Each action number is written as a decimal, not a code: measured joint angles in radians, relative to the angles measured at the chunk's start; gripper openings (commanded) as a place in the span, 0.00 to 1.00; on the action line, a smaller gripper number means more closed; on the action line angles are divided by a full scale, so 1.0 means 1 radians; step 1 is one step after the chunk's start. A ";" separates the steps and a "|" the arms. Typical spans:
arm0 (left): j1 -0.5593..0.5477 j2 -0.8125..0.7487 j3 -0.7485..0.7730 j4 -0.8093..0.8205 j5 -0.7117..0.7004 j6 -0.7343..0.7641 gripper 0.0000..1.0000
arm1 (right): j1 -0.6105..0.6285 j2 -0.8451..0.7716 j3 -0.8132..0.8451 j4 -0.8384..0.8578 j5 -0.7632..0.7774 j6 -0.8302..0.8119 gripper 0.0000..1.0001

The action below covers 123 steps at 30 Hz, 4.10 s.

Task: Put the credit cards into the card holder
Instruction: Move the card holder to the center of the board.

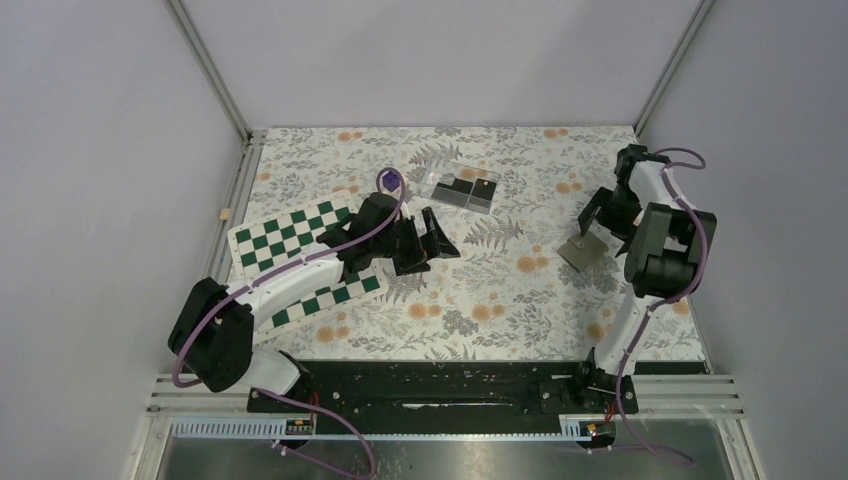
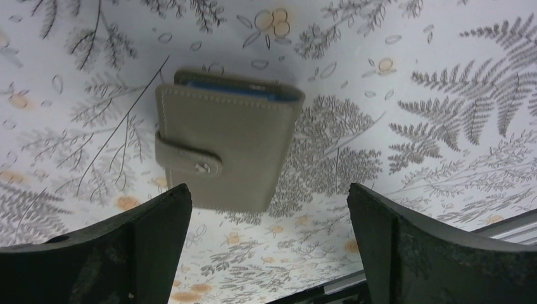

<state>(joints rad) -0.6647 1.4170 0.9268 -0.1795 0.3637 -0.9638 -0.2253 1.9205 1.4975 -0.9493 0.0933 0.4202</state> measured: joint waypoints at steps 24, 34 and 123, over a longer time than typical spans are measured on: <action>0.000 -0.008 0.003 -0.008 0.007 0.022 0.99 | 0.138 0.257 0.169 -0.188 -0.131 -0.168 0.65; 0.000 -0.037 0.003 -0.015 0.006 0.025 0.99 | 0.307 0.286 0.169 -0.227 -0.076 -0.219 0.81; 0.058 -0.028 -0.019 -0.002 0.067 0.039 0.99 | -0.225 0.206 0.125 -0.145 -0.133 0.256 0.87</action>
<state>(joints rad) -0.6067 1.3891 0.9073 -0.1818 0.4305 -0.9245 -0.4500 2.1269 1.6222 -1.0943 -0.0399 0.6765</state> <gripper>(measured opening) 0.986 0.873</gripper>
